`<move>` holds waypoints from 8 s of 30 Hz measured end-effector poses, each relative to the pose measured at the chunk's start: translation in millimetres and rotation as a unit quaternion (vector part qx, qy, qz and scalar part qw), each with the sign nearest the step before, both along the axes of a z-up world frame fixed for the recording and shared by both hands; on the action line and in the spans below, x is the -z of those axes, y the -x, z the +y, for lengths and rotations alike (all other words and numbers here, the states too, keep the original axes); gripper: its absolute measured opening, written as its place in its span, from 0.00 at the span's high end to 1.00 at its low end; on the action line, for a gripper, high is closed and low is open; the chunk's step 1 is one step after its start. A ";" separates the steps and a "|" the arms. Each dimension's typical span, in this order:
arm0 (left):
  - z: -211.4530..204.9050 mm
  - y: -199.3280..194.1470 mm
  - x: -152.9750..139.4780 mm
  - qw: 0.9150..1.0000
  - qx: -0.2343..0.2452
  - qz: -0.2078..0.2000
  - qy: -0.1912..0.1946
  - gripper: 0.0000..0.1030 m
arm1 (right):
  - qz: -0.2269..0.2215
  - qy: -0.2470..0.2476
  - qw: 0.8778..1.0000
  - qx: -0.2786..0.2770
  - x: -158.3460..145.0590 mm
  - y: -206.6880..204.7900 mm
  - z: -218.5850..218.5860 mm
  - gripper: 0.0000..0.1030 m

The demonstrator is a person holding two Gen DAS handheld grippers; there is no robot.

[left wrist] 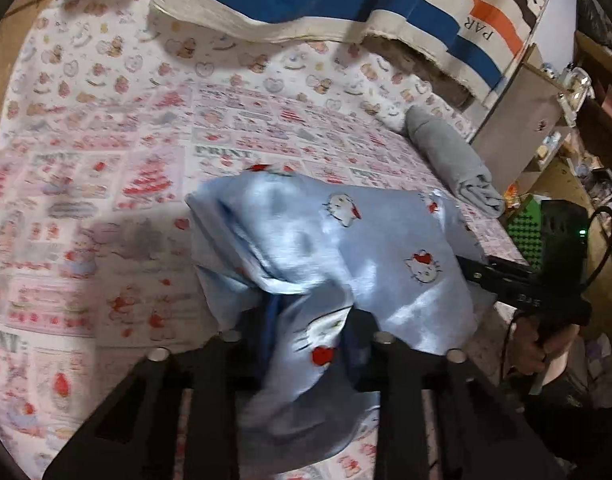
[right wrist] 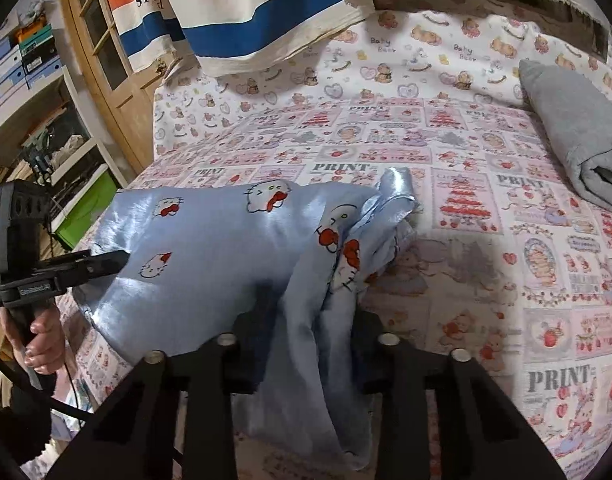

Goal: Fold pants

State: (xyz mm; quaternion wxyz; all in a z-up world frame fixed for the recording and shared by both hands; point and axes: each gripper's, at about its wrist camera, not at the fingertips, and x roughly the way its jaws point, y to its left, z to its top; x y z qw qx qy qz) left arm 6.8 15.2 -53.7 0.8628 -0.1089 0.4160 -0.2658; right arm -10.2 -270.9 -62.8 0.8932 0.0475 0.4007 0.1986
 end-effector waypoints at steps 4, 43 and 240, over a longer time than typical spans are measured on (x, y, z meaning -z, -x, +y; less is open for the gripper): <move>-7.9 2.6 -1.7 1.000 0.001 -0.014 -0.014 0.89 | -0.002 0.003 1.000 0.003 0.4 -0.1 3.5 0.91; -22.1 11.8 -0.3 0.978 -0.082 -0.069 -0.177 0.64 | -0.030 0.038 0.999 0.006 -5.9 11.2 10.7 0.94; -207.2 -155.7 -62.9 0.951 -0.092 -0.281 -0.096 0.01 | -0.264 0.112 0.916 0.282 -80.3 -69.2 -196.4 0.00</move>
